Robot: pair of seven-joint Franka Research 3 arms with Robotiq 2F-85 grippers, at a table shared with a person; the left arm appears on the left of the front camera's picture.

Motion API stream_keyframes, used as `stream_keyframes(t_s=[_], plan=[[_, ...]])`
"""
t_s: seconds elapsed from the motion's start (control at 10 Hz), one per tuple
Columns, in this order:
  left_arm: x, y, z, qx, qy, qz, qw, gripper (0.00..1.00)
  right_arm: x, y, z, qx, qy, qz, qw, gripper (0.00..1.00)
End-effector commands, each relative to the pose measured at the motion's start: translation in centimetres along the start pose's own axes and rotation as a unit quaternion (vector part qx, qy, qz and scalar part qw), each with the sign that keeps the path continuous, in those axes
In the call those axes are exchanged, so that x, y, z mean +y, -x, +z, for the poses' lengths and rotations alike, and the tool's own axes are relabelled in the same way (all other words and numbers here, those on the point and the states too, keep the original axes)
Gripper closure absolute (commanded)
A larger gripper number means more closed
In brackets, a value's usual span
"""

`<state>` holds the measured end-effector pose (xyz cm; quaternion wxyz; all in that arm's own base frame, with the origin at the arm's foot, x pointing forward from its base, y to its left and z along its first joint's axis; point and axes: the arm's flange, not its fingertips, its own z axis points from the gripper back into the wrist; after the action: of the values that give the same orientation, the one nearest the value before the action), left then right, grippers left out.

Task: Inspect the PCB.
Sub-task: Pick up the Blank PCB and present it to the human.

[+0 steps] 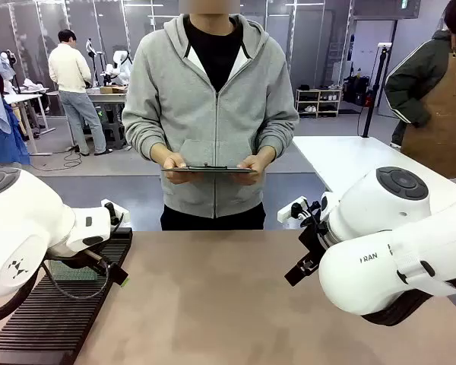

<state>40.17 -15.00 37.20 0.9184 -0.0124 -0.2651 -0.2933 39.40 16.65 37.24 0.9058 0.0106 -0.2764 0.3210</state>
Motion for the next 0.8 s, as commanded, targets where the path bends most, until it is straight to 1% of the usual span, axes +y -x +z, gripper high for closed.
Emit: stream_keyframes(t_s=[0.0,0.7], plan=[[-0.02,-0.01,0.00,0.000,0.000,0.000,1.000,0.00,0.00,0.00,0.00,0.000,0.000,0.000,1.000,0.00],[-0.02,-0.01,0.00,0.000,0.000,0.000,1.000,0.00,0.00,0.00,0.00,0.000,0.000,0.000,1.000,0.00]])
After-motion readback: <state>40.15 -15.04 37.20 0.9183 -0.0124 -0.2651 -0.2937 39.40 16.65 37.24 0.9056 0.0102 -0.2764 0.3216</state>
